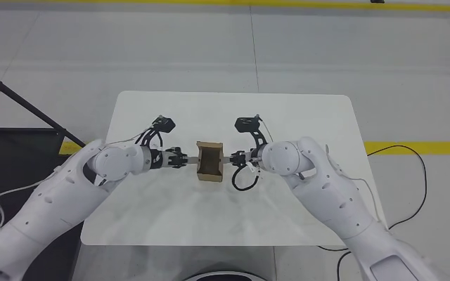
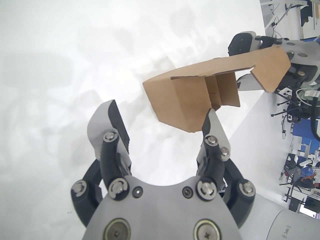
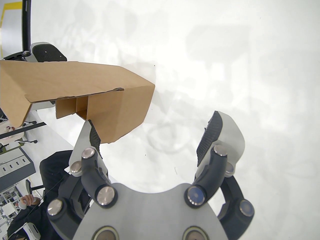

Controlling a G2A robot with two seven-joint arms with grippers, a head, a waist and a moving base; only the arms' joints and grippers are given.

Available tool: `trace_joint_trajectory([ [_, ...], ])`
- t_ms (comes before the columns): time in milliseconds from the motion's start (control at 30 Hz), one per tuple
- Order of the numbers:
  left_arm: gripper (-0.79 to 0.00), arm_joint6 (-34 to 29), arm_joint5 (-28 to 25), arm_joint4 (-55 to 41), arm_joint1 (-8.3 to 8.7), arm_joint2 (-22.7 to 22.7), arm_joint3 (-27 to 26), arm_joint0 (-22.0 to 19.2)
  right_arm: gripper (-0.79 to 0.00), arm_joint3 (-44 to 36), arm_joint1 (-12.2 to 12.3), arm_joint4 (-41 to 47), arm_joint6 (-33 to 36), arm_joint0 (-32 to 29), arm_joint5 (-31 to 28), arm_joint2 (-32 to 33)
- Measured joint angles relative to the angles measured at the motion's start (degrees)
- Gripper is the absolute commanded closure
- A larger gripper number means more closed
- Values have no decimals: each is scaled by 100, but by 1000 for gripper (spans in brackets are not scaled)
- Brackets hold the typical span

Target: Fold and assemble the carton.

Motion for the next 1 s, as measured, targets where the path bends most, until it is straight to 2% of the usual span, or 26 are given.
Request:
trace_joint_trajectory([
  [633,-690,-278,336,380,-412,296,274,-257,-785,290,-224,-214,149,264,180,-329],
  [1000,-671,-418,527,531,-553,283,323,-292,-785,549,-420,-471,347,528,541,-648],
])
